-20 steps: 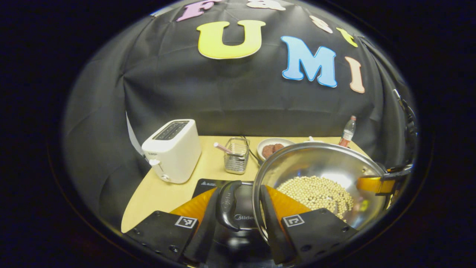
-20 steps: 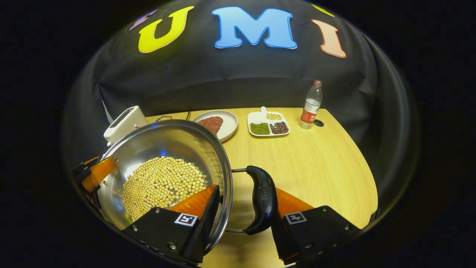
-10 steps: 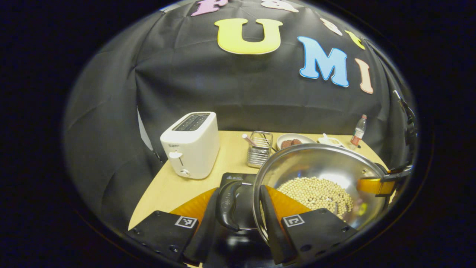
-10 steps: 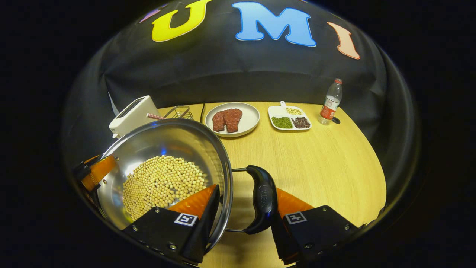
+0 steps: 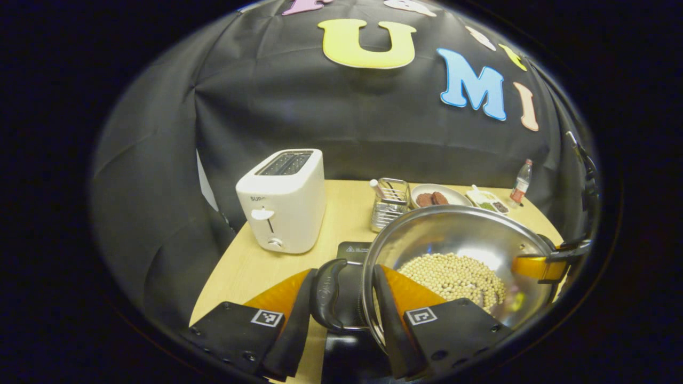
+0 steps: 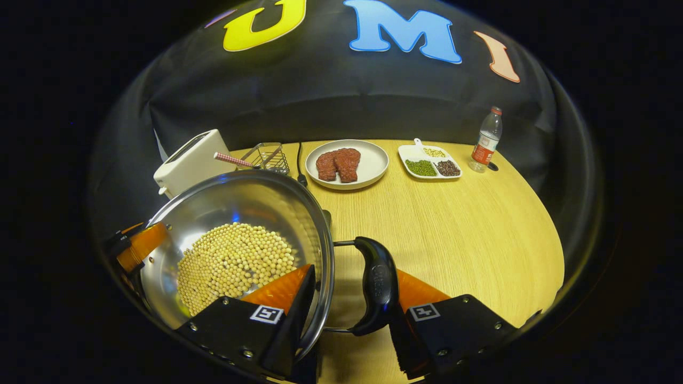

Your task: First push the handle of the pot to place it horizontally, then grasp the pot with both hands and set it on the induction cooktop.

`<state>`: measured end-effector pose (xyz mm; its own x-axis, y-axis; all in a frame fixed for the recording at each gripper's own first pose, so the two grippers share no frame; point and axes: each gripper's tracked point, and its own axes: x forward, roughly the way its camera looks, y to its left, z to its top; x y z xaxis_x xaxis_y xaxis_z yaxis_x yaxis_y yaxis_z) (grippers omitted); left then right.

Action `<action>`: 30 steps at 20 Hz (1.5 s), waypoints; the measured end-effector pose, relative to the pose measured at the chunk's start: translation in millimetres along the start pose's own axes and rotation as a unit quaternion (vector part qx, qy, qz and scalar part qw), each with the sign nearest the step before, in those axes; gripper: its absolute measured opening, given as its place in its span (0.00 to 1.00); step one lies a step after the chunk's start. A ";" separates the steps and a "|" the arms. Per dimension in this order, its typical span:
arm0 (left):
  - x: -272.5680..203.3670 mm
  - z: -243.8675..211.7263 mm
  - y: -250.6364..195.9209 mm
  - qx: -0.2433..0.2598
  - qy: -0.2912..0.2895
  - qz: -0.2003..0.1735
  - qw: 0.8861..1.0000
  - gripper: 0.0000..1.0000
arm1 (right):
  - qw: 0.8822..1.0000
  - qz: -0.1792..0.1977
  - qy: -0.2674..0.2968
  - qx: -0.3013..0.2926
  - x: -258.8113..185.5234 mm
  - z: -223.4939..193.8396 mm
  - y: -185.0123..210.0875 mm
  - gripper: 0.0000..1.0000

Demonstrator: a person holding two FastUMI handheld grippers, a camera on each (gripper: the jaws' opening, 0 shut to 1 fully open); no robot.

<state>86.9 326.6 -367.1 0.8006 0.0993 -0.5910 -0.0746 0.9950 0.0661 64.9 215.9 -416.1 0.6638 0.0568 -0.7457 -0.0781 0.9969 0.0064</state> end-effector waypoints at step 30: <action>9.7 -2.6 18.4 0.000 -0.030 0.018 0.999 0.78 | 1.000 0.025 0.002 -0.008 28.7 -0.2 20.8 0.66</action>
<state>91.8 345.9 -373.7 0.8314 0.1351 -0.5390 -0.1048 0.9907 0.0868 82.2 238.3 -437.5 0.6556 0.1065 -0.7476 -0.1226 0.9919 0.0338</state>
